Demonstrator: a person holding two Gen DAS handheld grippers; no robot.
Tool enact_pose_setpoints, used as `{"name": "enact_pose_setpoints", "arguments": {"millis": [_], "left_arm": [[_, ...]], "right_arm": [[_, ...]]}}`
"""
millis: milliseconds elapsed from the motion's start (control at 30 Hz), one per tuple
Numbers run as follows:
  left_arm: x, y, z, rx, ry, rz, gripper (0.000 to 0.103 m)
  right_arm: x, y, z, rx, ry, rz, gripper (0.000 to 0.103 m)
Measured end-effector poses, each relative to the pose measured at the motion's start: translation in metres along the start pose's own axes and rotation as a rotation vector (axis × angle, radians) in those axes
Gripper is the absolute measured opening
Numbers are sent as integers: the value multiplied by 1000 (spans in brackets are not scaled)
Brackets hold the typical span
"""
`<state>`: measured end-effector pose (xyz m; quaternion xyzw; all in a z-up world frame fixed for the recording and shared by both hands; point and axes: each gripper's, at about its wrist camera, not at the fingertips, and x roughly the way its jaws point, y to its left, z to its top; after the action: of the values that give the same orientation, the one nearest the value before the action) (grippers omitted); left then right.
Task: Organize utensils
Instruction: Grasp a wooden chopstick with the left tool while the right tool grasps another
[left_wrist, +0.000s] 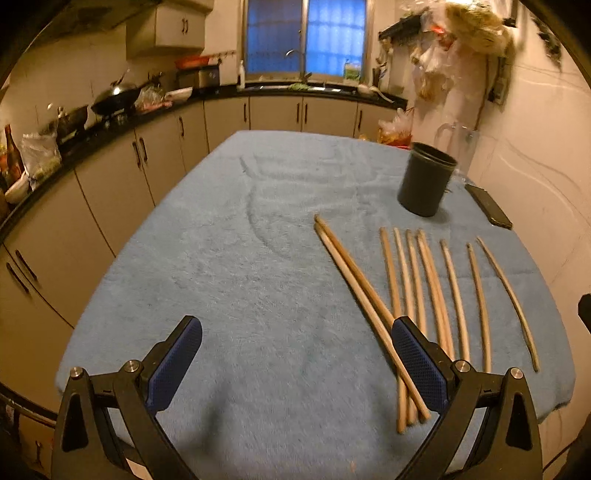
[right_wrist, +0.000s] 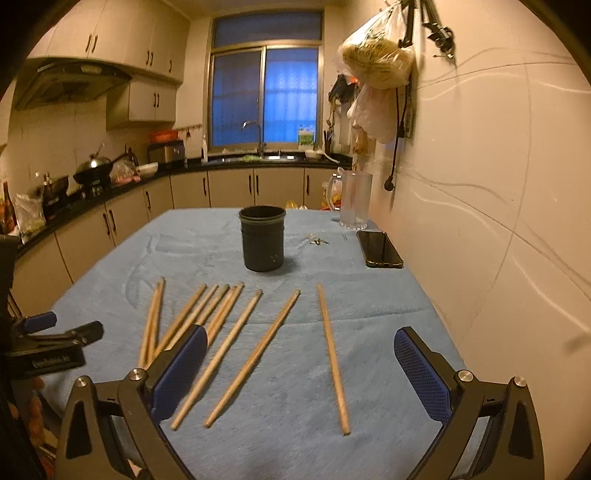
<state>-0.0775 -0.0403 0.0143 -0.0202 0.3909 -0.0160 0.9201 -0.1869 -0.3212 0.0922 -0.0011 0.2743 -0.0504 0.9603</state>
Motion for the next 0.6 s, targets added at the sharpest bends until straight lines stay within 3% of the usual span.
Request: {"name": "enact_pose_setpoints", "arguments": {"millis": [167, 333, 467, 600], "left_arm": [[19, 12, 23, -5, 40, 52, 102], [41, 18, 48, -42, 127, -27, 100], [63, 13, 66, -32, 181, -57, 81], [81, 9, 77, -25, 216, -70, 70]], "right_arm": [[25, -9, 18, -25, 34, -8, 102], [61, -25, 35, 6, 135, 61, 100], [96, -49, 47, 85, 241, 133, 96], [126, -72, 53, 163, 323, 181, 89]]}}
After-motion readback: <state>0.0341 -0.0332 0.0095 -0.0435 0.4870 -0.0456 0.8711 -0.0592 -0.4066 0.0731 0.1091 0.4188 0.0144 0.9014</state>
